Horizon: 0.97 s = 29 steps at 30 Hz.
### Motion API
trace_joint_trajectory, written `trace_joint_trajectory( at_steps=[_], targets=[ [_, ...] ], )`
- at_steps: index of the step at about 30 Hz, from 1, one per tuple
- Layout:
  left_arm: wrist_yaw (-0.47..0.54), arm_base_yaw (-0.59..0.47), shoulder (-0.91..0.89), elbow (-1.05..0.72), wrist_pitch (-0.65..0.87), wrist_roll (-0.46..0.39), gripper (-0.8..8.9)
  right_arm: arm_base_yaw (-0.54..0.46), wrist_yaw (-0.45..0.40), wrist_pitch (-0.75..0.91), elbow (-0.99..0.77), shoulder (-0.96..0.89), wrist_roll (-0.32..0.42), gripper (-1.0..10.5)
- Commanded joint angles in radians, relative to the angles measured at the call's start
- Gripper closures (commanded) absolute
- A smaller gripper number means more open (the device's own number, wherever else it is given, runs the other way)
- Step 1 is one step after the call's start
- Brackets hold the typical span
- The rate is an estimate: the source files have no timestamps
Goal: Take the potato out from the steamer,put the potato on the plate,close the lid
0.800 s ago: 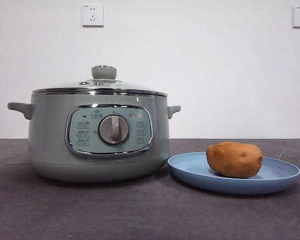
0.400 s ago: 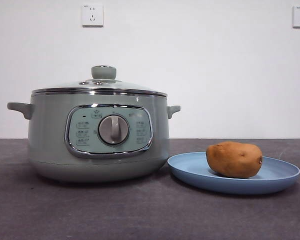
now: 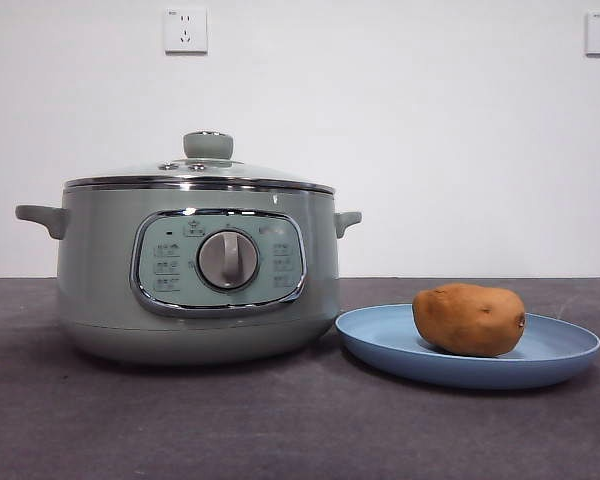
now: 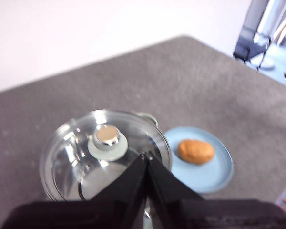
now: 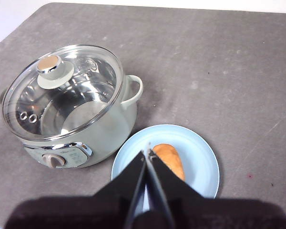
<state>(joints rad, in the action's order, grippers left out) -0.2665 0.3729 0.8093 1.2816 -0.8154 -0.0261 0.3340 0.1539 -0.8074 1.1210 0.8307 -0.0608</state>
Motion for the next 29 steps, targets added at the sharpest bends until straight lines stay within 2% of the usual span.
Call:
trace_joint_trajectory(
  at_steps=[1,6,18,22,29],
  targets=[
    [-0.011,-0.029,-0.064,-0.135,0.118,0.005,8.16,0.0,-0.003,0.005,-0.005,0.0,-0.01,9.5],
    [-0.025,-0.075,-0.212,-0.433,0.368,0.031,8.16,0.0,-0.003,0.005,-0.005,0.0,-0.01,9.5],
    [-0.023,-0.158,-0.552,-0.995,0.758,0.083,8.16,0.0,-0.003,0.005,-0.005,0.0,-0.01,9.5],
    [-0.021,-0.199,-0.632,-1.109,0.8,0.137,8.17,0.0,-0.003,0.005,-0.005,0.0,-0.01,9.5],
    [0.013,-0.238,-0.716,-1.236,0.797,0.177,8.16,0.0,-0.003,0.005,-0.005,0.0,-0.01,9.5]
  ],
)
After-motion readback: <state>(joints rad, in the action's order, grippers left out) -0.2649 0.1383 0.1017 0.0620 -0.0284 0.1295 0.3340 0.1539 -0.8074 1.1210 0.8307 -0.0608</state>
